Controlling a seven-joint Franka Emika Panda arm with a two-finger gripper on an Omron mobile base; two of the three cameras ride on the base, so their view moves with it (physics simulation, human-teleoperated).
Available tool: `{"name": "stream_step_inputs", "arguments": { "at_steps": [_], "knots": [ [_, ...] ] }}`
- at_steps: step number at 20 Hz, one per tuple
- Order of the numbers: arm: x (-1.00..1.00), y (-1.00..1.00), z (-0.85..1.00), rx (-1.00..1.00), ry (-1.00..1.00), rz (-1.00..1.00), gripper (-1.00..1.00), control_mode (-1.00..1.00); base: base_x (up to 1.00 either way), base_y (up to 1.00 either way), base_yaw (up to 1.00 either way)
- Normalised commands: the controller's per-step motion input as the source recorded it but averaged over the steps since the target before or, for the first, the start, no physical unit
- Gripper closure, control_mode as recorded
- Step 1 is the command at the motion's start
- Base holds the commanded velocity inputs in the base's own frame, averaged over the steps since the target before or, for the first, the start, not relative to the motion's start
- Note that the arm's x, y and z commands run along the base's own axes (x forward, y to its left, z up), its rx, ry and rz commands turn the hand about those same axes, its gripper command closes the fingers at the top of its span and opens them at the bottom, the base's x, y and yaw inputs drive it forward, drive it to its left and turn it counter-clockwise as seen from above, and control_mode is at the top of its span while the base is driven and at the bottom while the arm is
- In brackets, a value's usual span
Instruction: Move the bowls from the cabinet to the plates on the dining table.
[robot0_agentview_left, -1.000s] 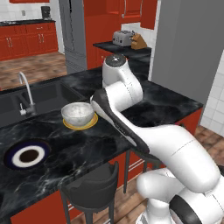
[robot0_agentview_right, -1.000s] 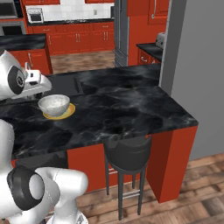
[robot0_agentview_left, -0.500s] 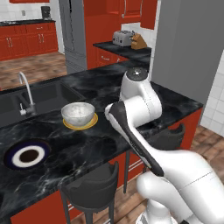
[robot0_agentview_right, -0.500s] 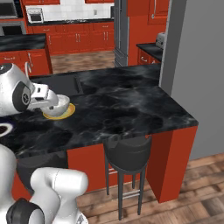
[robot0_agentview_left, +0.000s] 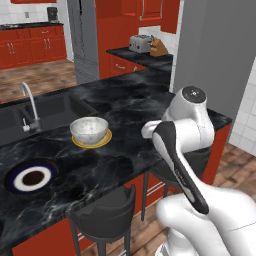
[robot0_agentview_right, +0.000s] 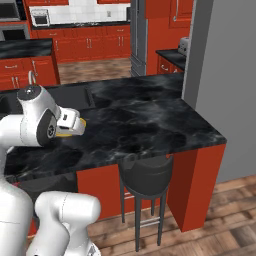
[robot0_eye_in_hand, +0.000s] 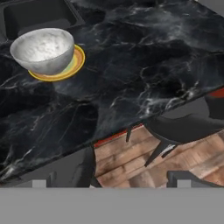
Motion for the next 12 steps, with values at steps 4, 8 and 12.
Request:
{"name": "stream_step_inputs", "arguments": {
  "at_steps": [4, 8, 12],
  "knots": [
    [0.0, -0.27, 0.0, 0.21, 0.0, 0.0, -1.0, -1.0, 0.0, 0.0, 0.0],
    [0.0, -0.28, 0.0, 0.11, 0.0, -0.01, -1.0, -1.0, 0.0, 0.0, 0.0],
    [0.0, -0.32, 0.0, 0.0, 0.0, -0.04, -1.0, -1.0, 0.0, 0.0, 0.0]
  ]
}}
